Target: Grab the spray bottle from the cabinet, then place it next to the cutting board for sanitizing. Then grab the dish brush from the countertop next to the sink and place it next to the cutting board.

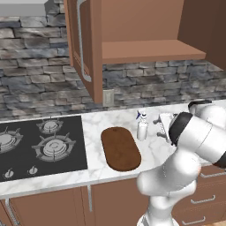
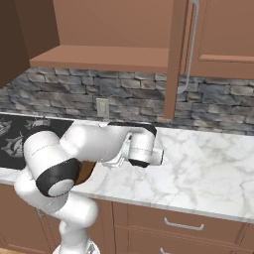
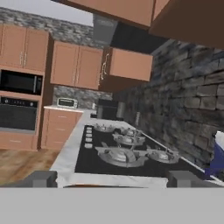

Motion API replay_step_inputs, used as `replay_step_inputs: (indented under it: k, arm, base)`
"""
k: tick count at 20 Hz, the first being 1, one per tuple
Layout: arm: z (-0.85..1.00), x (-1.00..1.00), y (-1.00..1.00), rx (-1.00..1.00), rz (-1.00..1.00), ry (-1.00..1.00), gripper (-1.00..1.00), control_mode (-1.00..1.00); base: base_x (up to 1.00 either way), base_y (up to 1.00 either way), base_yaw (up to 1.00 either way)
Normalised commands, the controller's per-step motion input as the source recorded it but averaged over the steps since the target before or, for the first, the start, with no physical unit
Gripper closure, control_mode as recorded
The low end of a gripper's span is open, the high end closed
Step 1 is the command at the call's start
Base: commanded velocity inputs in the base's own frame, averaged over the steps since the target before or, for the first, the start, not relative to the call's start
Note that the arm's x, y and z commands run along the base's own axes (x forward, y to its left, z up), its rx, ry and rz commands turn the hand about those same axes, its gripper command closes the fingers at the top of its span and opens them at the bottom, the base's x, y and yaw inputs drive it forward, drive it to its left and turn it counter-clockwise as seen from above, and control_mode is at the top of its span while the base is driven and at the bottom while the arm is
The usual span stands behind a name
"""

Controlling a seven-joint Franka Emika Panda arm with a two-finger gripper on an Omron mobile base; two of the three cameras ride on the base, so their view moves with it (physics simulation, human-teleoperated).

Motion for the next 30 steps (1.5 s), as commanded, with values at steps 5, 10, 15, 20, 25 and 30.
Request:
replay_step_inputs:
  k: [5, 10, 15, 20, 25, 30]
  arm:
    - [0.71, -0.54, 0.25, -0.07, -0.16, 0.01, -1.00, -1.00]
    - [0.66, -0.52, 0.06, -0.09, -0.23, 0.11, -1.00, -1.00]
    - [0.66, -0.23, 0.18, -0.10, -0.34, 0.33, -1.00, -1.00]
    - [0.71, -0.01, 0.00, -0.08, -0.37, 0.40, -1.00, -1.00]
    - [0.59, 0.00, 0.00, -0.13, -0.35, 0.50, -1.00, -1.00]
    - [0.12, -0.14, -0.03, -0.12, -0.29, 0.28, -1.00, -1.00]
  base:
    - [0.00, 0.00, 0.00]
    - [0.00, 0.00, 0.00]
    - [0.00, 0.00, 0.00]
    - [0.00, 0.00, 0.00]
    - [0.00, 0.00, 0.00]
    - [0.00, 0.00, 0.00]
